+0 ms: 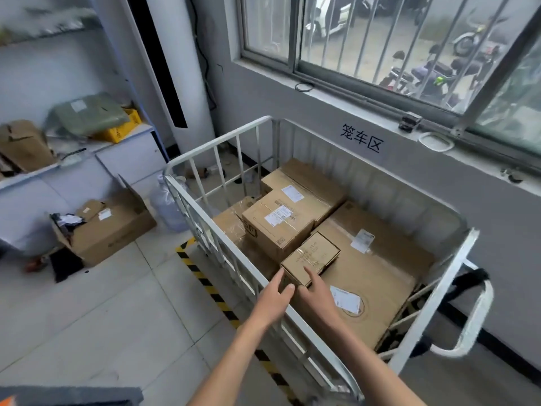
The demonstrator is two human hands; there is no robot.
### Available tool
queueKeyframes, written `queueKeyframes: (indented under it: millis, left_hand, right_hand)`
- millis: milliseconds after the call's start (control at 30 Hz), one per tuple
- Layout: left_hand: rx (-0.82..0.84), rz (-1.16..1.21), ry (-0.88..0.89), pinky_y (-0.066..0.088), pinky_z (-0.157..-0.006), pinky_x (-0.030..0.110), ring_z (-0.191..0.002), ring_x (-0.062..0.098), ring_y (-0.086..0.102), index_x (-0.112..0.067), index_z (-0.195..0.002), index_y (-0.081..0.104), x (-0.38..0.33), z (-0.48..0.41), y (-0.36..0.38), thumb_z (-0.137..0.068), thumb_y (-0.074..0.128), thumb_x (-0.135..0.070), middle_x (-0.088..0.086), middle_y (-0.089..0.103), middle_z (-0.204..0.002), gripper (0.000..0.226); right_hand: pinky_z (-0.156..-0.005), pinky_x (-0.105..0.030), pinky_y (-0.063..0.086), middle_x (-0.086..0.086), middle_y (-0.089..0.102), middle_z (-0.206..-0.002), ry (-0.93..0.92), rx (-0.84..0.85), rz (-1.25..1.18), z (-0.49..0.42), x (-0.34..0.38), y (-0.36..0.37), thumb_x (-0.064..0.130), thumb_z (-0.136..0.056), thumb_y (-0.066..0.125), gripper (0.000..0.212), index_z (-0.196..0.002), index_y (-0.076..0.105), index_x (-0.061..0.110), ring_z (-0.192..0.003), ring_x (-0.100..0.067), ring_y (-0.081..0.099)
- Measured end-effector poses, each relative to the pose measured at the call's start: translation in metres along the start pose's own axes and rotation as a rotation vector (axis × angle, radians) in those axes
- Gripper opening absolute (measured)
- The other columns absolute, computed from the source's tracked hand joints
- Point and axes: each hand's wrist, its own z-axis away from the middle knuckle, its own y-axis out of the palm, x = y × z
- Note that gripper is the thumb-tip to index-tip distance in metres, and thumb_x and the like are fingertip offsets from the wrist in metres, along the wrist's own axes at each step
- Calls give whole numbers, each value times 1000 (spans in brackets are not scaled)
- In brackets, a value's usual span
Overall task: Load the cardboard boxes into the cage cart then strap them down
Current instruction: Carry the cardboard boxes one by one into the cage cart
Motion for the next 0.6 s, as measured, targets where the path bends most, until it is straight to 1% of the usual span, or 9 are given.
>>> queueKeyframes:
  millis: [67, 133, 200, 267, 333, 367, 433, 533, 600]
  left_hand:
    - [10, -15, 21, 26, -117, 35, -147, 15, 29, -26, -158, 24, -4, 0, 6, -100, 46, -40, -6, 30, -161, 64]
    - [50, -15, 45, 27, -118, 36, -147, 15, 29, -26, -158, 24, -11, -2, 18, -100, 48, -39, -7, 32, -161, 63]
    - [97, -35, 78, 26, -118, 36, -147, 15, 29, -27, -158, 24, -23, -4, 37, -100, 49, -38, -7, 32, -161, 64]
    - [141, -62, 116, 25, -116, 32, -147, 15, 30, -28, -157, 26, -39, -10, 61, -100, 49, -39, -8, 32, -161, 63]
    - [191, -89, 163, 26, -113, 29, -146, 15, 32, -26, -156, 27, -57, -16, 90, -100, 50, -37, -6, 32, -161, 61]
    - [215, -111, 179, 27, -112, 29, -146, 16, 33, -24, -156, 28, -67, -19, 105, -100, 50, -36, -4, 33, -160, 61]
    - [254, -148, 199, 27, -114, 31, -146, 17, 33, -24, -157, 28, -85, -24, 138, -100, 51, -38, -3, 33, -160, 63]
    - [317, -163, 230, 23, -109, 22, -147, 12, 29, -23, -157, 26, -108, -30, 190, -99, 51, -37, -4, 30, -162, 65]
    - [349, -157, 226, 23, -106, 21, -144, 10, 34, -24, -157, 25, -119, -35, 224, -98, 51, -38, -5, 30, -162, 66]
  right_hand:
    - [-113, -32, 32, -4, 39, -157, 15, -24, -9, 6, -2, -11, 13, -91, 53, 64, -153, 35, 15, -139, -21, 42]
    - [-110, -27, 31, -3, 42, -155, 14, -74, -21, 13, -9, -31, 12, -91, 53, 62, -151, 37, 15, -140, -19, 41]
    - [-106, -24, 32, -4, 45, -152, 17, -139, -40, 19, -19, -56, 7, -90, 53, 61, -149, 39, 14, -138, -19, 42]
    - [-112, -29, 29, -7, 41, -155, 52, -193, -61, 26, -33, -84, 4, -90, 51, 63, -151, 36, 12, -141, -21, 38]
    - [-117, -36, 28, -4, 35, -159, 106, -243, -80, 33, -50, -113, 7, -93, 49, 63, -153, 32, 14, -145, -20, 33]
    - [-118, -37, 28, -3, 33, -160, 125, -268, -91, 36, -60, -126, 7, -93, 49, 64, -154, 31, 15, -145, -20, 32]
    - [-116, -35, 27, -3, 32, -160, 146, -322, -111, 41, -82, -152, 7, -93, 49, 64, -154, 31, 15, -146, -20, 31]
    - [-116, -34, 27, -1, 32, -160, 180, -355, -123, 47, -119, -188, 9, -93, 50, 65, -155, 31, 17, -146, -19, 31]
    - [-117, -36, 28, 1, 31, -161, 206, -342, -119, 45, -150, -208, 12, -94, 51, 65, -155, 30, 20, -147, -18, 29]
